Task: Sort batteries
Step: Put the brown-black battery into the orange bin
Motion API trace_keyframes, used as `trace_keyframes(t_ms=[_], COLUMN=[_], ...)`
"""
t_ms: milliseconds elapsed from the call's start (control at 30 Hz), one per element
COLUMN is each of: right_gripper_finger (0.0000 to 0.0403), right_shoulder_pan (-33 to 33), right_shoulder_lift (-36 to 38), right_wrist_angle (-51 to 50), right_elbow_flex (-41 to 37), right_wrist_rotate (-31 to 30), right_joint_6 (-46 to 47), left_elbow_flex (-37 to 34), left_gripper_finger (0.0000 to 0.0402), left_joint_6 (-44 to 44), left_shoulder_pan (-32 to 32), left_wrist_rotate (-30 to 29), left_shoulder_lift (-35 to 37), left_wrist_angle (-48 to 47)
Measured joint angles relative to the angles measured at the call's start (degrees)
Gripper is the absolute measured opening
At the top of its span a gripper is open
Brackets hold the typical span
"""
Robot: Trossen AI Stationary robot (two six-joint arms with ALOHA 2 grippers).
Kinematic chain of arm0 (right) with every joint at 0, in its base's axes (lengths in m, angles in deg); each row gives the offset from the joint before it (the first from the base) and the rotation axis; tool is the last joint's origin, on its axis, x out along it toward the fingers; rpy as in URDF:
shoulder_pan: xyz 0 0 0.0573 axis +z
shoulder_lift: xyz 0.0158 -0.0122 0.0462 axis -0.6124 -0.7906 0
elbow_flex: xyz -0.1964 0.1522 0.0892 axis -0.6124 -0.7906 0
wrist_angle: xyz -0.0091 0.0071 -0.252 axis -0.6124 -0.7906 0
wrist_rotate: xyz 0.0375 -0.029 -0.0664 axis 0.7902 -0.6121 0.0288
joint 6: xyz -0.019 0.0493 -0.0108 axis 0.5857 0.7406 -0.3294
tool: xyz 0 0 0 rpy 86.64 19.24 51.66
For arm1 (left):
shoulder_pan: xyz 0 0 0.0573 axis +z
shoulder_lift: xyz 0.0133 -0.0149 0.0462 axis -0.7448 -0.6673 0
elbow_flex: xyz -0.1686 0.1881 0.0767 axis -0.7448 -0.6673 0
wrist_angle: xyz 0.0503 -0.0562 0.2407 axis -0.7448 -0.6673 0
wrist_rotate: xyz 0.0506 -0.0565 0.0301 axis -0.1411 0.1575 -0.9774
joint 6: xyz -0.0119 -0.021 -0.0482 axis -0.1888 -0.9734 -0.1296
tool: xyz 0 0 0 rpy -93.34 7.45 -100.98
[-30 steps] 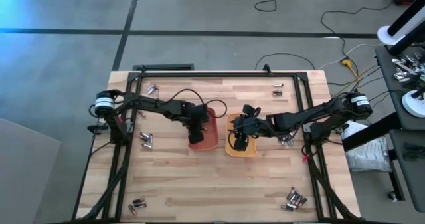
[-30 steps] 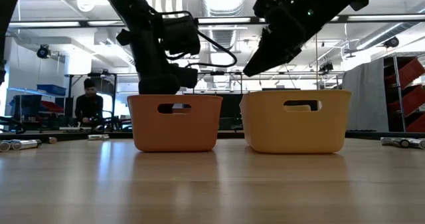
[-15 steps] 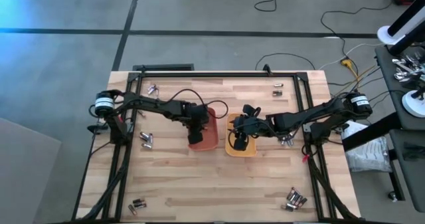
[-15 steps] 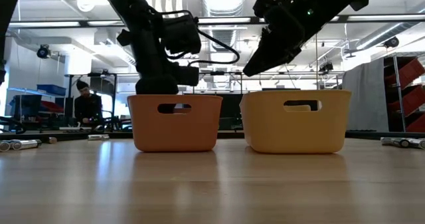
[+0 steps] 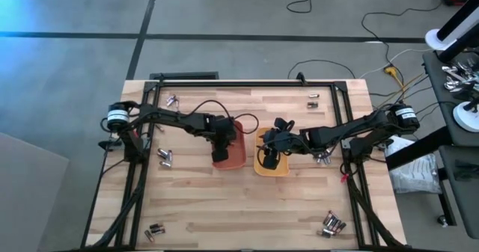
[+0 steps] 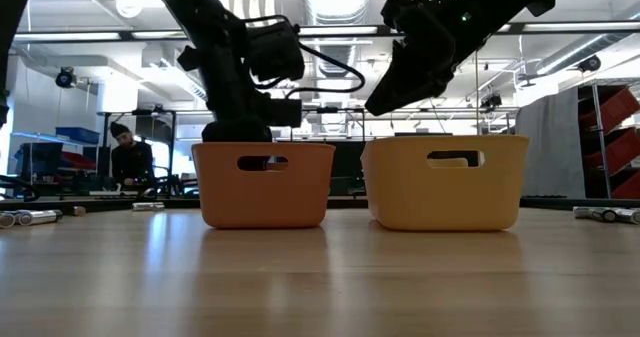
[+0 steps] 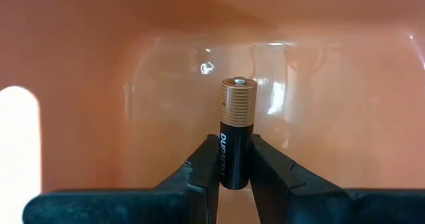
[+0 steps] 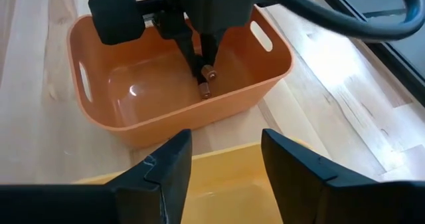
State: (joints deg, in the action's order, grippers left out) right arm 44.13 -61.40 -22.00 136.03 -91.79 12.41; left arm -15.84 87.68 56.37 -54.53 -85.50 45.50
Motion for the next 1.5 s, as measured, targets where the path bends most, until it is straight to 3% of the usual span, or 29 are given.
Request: trace_keyframes(t_ms=[1067,1500], right_gripper_finger=[0.0193,0.0231], right_shoulder_pan=[0.0,-0.2], right_shoulder_lift=[0.0,1.3], right_wrist_angle=[-0.1,-3.6], right_elbow_flex=[0.0,1.5], right_wrist_rotate=[0.0,0.0], right_joint_6=[1.2,-1.6], left_elbow_flex=[0.5,6.4], left_gripper_finger=[0.0062,0.0062], left_joint_6=[0.4,-2.1], left_shoulder_pan=[0.0,-0.6], left_wrist_rotate=[0.1,-1.4], left_shoulder_lift=[-2.0,-1.7], left_wrist_angle=[-0.2,-6.6])
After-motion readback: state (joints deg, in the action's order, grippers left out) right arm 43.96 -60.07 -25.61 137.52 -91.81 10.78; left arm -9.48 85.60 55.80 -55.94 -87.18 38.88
